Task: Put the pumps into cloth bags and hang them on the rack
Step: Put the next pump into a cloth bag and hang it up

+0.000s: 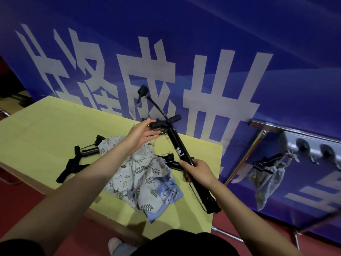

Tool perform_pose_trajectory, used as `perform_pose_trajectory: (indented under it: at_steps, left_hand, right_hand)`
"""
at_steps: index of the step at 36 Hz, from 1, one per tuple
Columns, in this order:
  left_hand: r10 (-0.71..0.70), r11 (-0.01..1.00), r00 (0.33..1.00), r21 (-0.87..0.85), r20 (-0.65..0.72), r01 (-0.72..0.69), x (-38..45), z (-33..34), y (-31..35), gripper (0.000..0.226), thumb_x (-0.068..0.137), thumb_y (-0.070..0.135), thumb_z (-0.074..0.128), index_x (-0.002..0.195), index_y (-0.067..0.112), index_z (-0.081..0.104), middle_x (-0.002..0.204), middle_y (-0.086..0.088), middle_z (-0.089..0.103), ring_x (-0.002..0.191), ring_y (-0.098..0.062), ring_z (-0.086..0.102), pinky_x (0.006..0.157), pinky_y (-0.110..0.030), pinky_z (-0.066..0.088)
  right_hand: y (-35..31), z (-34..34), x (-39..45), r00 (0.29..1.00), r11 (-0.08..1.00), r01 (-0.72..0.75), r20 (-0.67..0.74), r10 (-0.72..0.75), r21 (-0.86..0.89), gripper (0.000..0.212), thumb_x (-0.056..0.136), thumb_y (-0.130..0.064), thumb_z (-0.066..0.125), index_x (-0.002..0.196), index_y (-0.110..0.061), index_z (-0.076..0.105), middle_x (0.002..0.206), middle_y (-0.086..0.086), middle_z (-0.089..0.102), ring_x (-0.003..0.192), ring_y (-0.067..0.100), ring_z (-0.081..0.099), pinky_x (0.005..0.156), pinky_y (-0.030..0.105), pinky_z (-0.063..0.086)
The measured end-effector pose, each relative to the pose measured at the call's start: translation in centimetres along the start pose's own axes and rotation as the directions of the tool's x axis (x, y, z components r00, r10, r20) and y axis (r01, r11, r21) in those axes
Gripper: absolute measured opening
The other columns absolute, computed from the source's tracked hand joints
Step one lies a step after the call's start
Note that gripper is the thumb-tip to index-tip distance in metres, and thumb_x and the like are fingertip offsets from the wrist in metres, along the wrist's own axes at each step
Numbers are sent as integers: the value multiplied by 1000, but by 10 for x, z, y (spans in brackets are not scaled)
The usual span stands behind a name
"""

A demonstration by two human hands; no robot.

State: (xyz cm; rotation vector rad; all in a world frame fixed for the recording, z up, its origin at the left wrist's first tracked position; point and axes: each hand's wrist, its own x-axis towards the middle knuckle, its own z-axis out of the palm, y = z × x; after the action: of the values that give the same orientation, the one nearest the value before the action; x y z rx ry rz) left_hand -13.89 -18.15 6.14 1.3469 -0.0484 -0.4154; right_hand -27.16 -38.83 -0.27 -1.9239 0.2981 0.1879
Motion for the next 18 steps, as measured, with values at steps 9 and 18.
perform_pose_trajectory:
  at_steps: [9, 18]
  left_hand:
    - [-153, 873, 959, 423, -237, 244, -2, -60, -52, 32, 98, 24, 51, 123, 5, 59, 112, -12, 64, 93, -23, 63, 84, -33, 54]
    - [-192, 775, 951, 557, -242, 299, -6, -86, -94, 25, 102, 21, 43, 118, 9, 58, 103, -7, 60, 86, -18, 56, 74, -29, 49]
  right_hand:
    - [-6, 0, 6, 993, 981, -84, -62, 96, 176, 26, 87, -29, 69, 84, -4, 62, 62, 16, 65, 50, 29, 59, 61, 45, 53]
    - [-9, 2, 9, 994, 999, -31, -107, 27, -32, 43, 83, -58, 56, 80, -15, 63, 65, 10, 71, 62, 27, 70, 76, 51, 56]
